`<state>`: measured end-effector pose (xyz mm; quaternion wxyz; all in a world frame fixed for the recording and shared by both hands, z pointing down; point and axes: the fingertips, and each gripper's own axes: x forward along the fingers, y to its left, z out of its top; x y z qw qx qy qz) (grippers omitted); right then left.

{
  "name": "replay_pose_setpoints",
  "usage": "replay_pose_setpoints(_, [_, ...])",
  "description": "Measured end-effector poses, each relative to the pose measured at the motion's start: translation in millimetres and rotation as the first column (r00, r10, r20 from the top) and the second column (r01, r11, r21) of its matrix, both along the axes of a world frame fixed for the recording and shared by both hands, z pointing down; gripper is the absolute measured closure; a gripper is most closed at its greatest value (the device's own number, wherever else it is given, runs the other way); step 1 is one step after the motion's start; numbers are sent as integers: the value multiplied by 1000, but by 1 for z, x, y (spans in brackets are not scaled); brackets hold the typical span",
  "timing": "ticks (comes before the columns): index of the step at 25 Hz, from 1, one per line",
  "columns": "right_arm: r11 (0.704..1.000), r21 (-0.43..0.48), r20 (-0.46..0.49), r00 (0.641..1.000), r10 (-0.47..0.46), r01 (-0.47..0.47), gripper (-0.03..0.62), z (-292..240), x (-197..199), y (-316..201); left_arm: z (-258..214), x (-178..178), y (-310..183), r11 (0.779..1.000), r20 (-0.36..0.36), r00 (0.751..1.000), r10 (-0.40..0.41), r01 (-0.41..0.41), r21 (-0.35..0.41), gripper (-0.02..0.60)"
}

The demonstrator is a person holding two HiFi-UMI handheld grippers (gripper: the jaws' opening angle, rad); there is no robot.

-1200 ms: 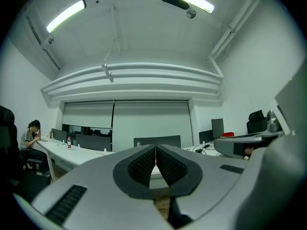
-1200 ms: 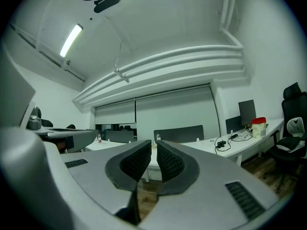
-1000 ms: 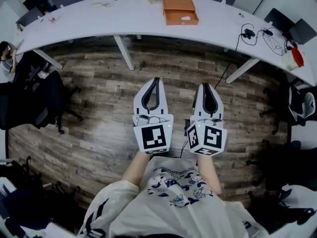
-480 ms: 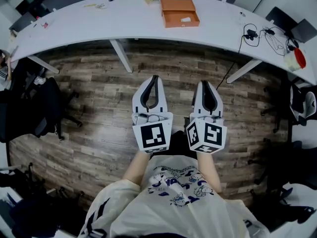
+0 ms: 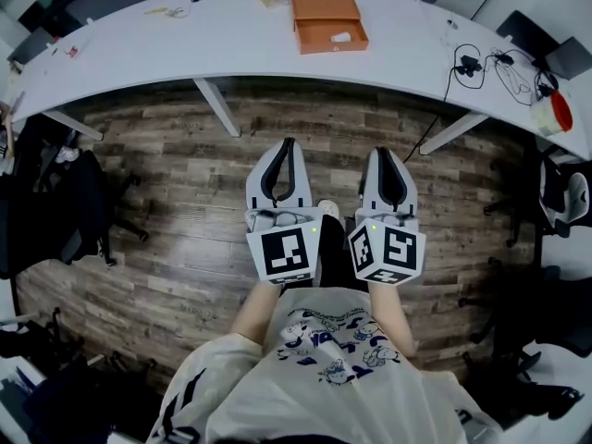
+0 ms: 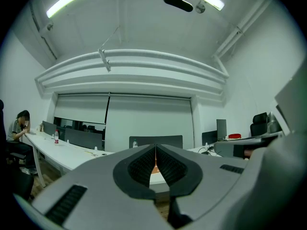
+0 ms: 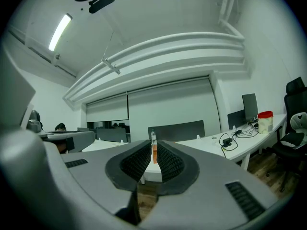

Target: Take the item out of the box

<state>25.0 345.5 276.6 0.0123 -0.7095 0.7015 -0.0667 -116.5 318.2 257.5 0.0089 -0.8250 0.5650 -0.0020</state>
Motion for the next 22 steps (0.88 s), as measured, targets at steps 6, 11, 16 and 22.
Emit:
replay_pose_setpoints(6, [1000, -13, 9, 1000, -12, 12, 537, 5, 25, -46, 4, 23, -45, 1000, 7, 1000, -16, 16, -11, 563])
replay_pose_setpoints(11, [999, -14, 12, 999, -32, 32, 537, 4, 45, -91, 4, 43, -88, 999, 11, 999, -35, 35, -15, 563])
replay_pose_setpoints(16, [999, -17, 19, 998, -52, 52, 537, 0, 63, -135, -1, 60, -128, 998, 17, 998, -60, 60, -19, 563])
replay_pose_setpoints(22, [996, -14, 17, 996, -87, 88, 537, -6, 79, -189, -6, 75, -177, 995, 23, 995, -96, 96, -16, 563])
